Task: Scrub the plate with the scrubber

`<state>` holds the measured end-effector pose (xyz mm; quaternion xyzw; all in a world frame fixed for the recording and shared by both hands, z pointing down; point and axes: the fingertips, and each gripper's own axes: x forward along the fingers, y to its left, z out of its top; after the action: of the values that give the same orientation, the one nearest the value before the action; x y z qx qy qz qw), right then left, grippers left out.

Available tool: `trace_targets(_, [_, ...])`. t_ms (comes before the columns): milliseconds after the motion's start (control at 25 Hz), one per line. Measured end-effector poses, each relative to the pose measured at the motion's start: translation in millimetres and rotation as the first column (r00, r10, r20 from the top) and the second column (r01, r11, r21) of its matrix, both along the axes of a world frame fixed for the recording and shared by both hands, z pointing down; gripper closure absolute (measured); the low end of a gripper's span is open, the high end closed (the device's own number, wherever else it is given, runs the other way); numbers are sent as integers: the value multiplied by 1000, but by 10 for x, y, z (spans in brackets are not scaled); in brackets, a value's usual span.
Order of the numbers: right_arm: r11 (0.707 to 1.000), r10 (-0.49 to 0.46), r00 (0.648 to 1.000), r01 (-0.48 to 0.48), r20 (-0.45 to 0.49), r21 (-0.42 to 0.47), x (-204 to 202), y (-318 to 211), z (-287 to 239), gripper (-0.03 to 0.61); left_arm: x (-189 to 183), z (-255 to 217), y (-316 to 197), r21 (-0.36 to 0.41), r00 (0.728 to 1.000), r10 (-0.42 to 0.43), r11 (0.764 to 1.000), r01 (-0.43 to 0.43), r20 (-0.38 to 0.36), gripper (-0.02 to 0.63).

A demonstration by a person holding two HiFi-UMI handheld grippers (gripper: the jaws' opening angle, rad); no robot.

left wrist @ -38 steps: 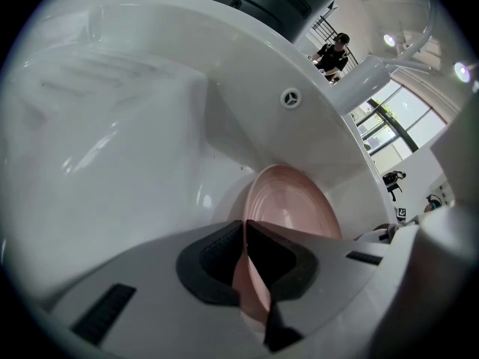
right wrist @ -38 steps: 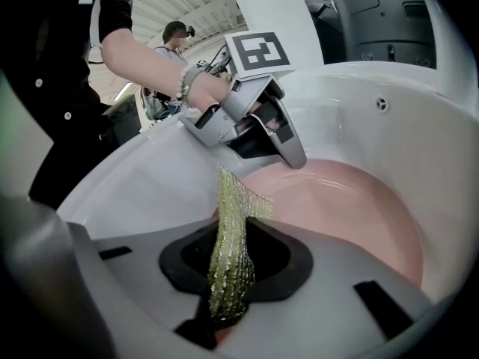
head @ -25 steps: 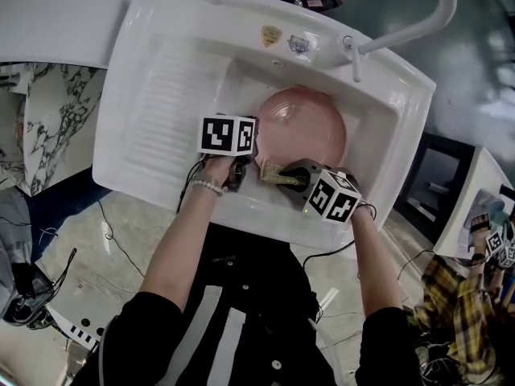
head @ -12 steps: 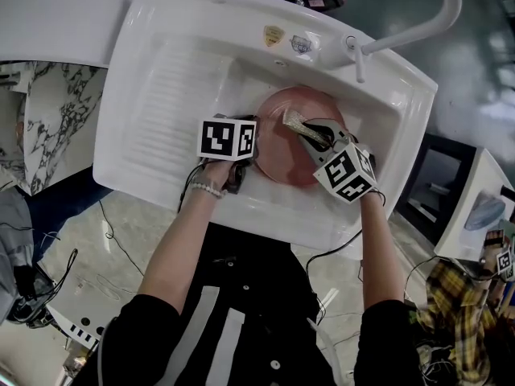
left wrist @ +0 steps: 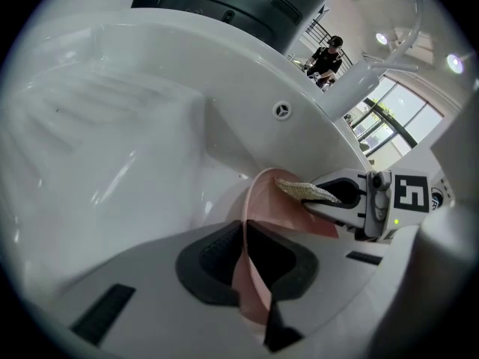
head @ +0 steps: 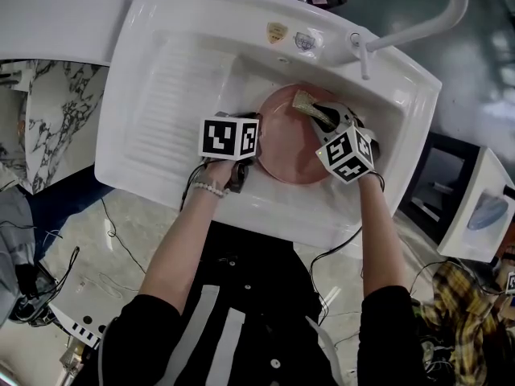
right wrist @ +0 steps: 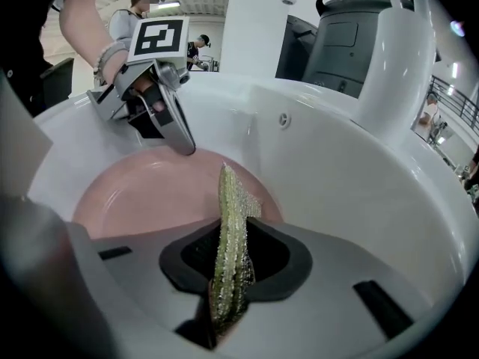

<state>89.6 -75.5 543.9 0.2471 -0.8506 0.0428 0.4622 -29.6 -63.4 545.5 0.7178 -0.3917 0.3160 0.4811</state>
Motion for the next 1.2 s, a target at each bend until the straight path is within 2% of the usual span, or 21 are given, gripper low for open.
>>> trace_targets(520, [986, 104, 995, -101, 11, -133, -22, 402, 123, 505, -10, -26, -12, 12, 1000, -6, 1000, 6, -6, 591])
trace_targets(720, [978, 69, 998, -65, 12, -196, -84, 662, 92, 505, -6, -14, -13, 15, 1000, -1, 1000, 1, 0, 591])
trace_targets(1040, [926, -2, 993, 46, 117, -374, -271, 1116, -84, 505, -3, -15, -11, 12, 1000, -3, 1000, 3, 3, 592])
trace_targets(1200, [895, 8, 986, 67, 167, -440, -346, 1296, -130, 505, -3, -22, -18, 15, 1000, -7, 1000, 7, 1, 592])
